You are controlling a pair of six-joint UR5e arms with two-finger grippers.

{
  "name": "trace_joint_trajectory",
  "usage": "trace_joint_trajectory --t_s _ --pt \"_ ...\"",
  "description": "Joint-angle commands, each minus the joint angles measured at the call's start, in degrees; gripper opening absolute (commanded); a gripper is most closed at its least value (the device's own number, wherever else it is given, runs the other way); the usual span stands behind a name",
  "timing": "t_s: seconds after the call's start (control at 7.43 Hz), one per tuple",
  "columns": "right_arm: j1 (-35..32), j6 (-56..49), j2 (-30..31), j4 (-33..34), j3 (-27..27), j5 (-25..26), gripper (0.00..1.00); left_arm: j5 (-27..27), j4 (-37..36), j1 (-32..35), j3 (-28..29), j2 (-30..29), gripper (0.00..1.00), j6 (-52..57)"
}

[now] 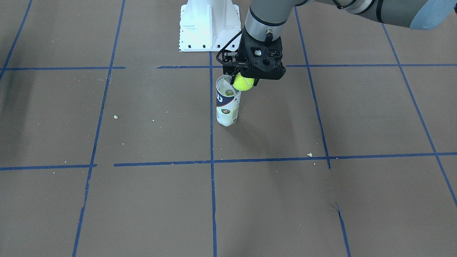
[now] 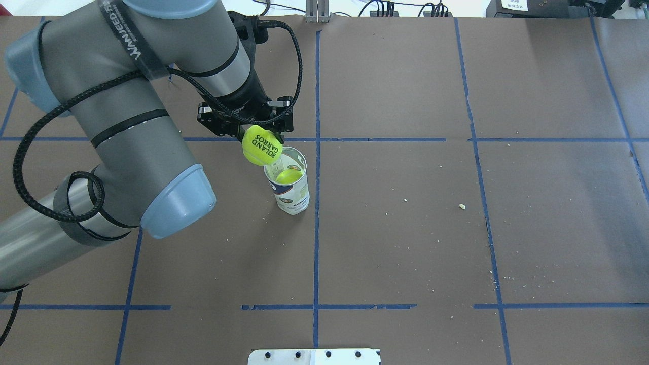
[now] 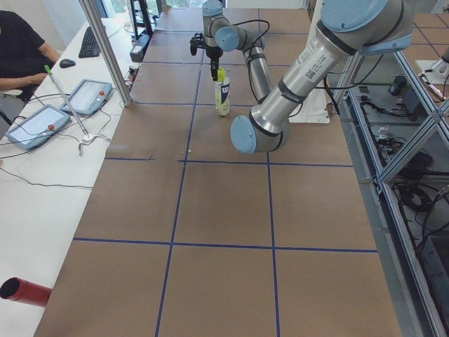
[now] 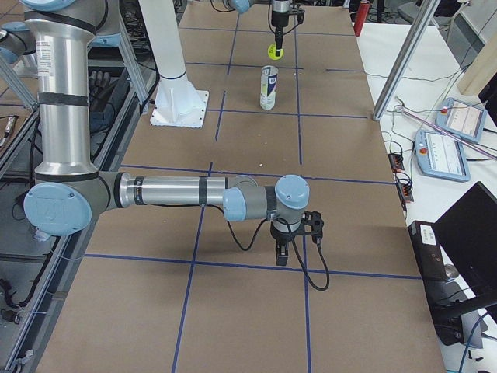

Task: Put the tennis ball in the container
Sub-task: 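Lift the ball with the left gripper and carry it above the cup, then lower the ball into the cup and open the left gripper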

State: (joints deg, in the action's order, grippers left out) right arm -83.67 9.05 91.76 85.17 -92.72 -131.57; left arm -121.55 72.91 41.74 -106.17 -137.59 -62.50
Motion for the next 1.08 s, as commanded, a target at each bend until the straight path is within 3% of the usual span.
trace_joint_trajectory --t_s 0.0,0.67,0.81,0.94 --pt "0.00 0.00 0.00 0.00 0.00 0.00 1.00 -1.67 2.41 -0.95 1.14 -0.05 0.00 -1.49" --pt "0.00 0.00 0.00 0.00 0.00 0.00 1.00 -1.67 6.18 -1.31 1.67 0.39 0.00 -1.66" --pt "0.00 0.00 0.00 0.00 0.00 0.00 1.00 -1.67 7.41 -1.31 1.67 1.17 0.73 -1.23" --pt "0.00 0.00 0.00 0.00 0.00 0.00 1.00 -1.76 7.94 -1.31 1.50 1.53 1.00 -1.57"
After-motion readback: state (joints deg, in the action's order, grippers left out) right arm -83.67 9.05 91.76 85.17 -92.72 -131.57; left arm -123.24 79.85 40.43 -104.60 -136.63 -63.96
